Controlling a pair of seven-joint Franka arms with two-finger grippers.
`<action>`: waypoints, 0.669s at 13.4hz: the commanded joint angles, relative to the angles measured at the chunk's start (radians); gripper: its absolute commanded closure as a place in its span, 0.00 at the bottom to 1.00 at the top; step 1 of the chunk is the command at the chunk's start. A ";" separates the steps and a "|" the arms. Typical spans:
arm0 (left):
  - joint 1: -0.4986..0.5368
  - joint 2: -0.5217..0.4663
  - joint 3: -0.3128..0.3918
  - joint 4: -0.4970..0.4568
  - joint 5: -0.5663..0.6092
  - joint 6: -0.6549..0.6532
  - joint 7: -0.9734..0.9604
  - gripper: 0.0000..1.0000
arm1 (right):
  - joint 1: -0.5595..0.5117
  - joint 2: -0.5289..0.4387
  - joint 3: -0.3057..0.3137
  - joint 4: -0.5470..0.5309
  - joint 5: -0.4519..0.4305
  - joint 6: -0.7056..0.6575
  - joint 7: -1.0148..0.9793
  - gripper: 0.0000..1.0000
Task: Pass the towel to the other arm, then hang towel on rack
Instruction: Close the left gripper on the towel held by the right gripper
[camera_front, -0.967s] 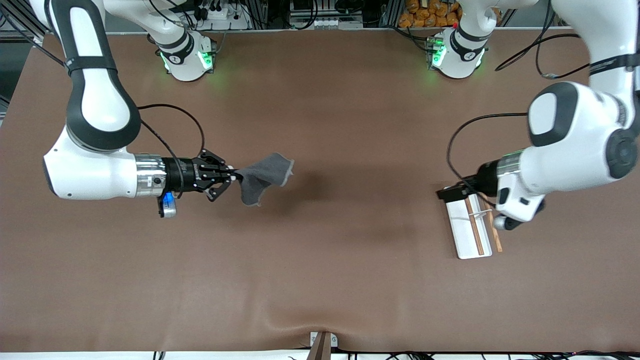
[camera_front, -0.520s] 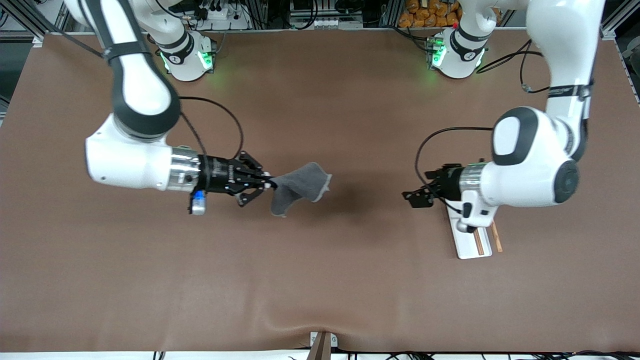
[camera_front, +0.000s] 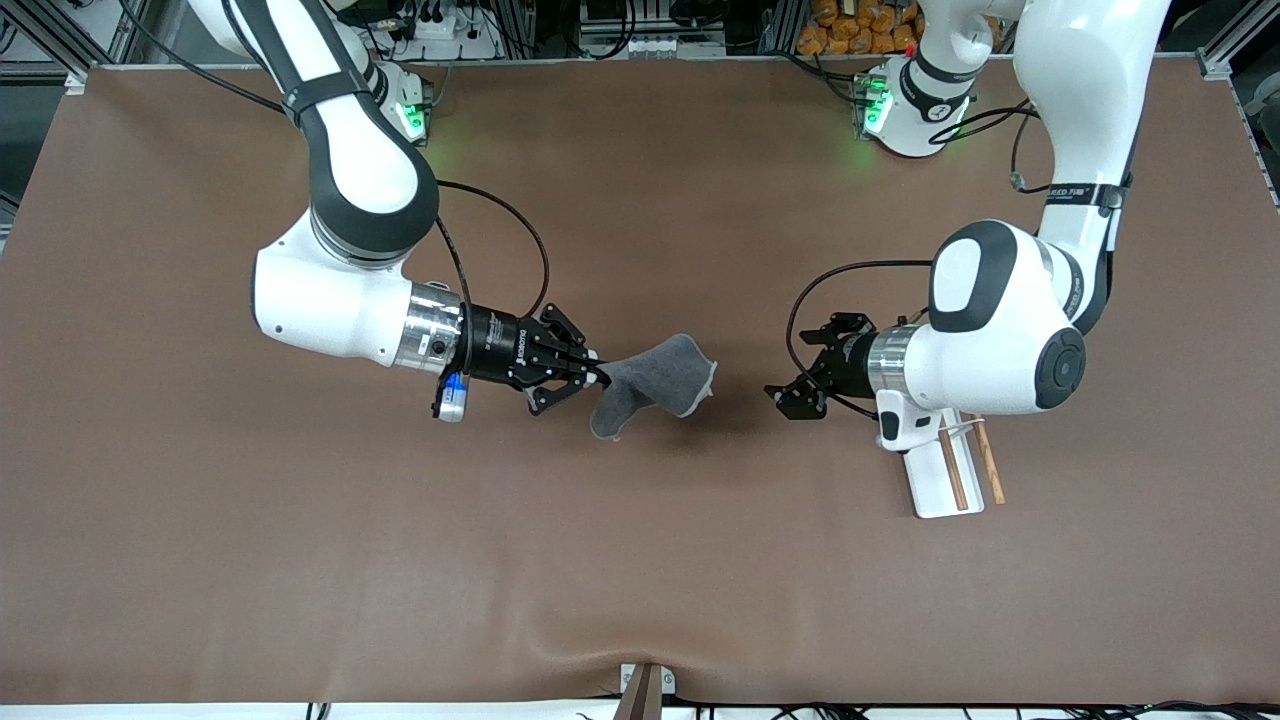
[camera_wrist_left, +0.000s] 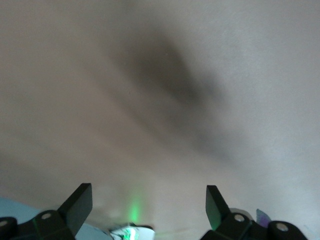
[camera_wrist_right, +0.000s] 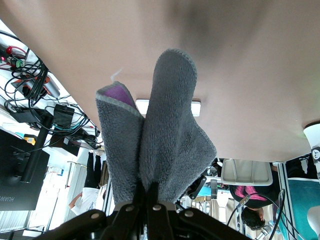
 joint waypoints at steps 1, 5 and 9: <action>0.013 0.027 -0.003 0.016 -0.085 -0.008 -0.084 0.00 | 0.009 0.010 -0.011 0.028 0.025 0.001 0.018 1.00; 0.011 0.039 -0.003 0.022 -0.185 -0.005 -0.150 0.00 | 0.012 0.012 -0.011 0.034 0.033 0.003 0.018 1.00; 0.008 0.041 -0.003 0.022 -0.280 0.000 -0.162 0.00 | 0.012 0.012 -0.011 0.034 0.033 0.001 0.021 1.00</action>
